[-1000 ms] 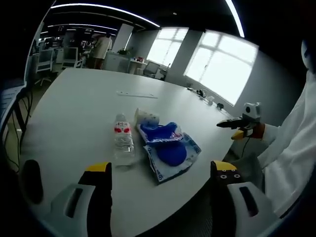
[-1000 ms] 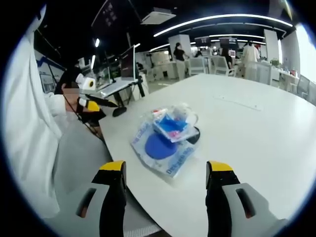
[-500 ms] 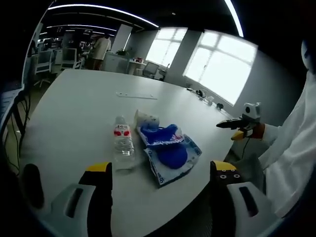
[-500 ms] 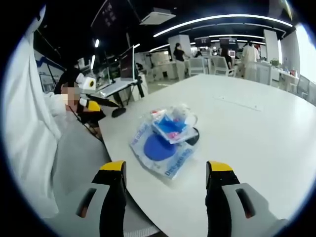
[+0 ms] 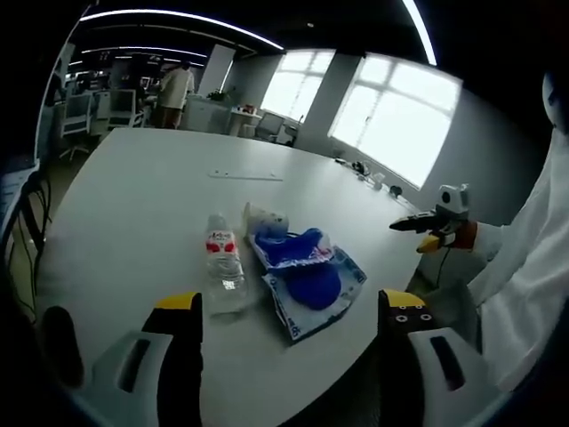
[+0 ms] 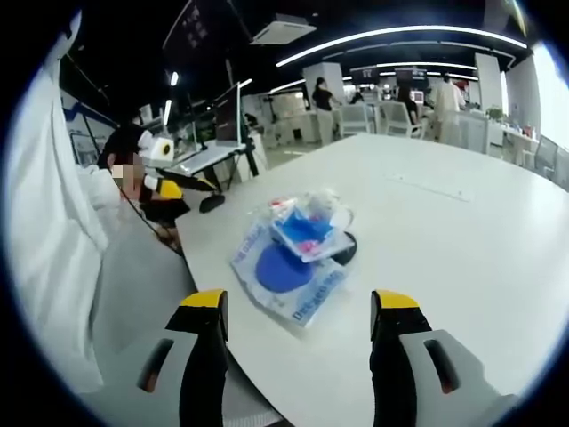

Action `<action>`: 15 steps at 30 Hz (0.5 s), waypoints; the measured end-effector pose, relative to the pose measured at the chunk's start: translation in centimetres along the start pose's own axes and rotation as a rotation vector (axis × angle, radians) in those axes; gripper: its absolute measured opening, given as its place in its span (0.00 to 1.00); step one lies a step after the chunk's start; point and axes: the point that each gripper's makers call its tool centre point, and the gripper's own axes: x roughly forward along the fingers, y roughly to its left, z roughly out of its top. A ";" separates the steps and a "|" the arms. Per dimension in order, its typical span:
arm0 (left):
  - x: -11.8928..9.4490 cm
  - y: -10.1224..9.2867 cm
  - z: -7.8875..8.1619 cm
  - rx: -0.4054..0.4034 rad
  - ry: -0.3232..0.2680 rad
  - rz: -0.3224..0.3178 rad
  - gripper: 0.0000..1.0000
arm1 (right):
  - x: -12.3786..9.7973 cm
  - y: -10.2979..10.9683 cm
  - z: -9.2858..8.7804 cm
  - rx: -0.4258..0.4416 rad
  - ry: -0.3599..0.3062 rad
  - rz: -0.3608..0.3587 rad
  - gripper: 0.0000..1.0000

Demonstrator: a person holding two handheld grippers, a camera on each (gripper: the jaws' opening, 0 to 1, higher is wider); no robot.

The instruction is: Arrange the tabletop items into an orderly group along one side of the table until the central work area is clear of visible clutter.

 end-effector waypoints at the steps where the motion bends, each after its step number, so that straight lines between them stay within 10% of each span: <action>1: 0.1 0.0 0.1 0.001 0.001 0.000 0.82 | 0.0 0.0 0.1 0.000 -0.001 0.001 0.63; 15: 0.7 0.7 1.2 0.021 0.004 -0.005 0.82 | 0.8 -1.0 1.1 -0.015 -0.005 0.007 0.63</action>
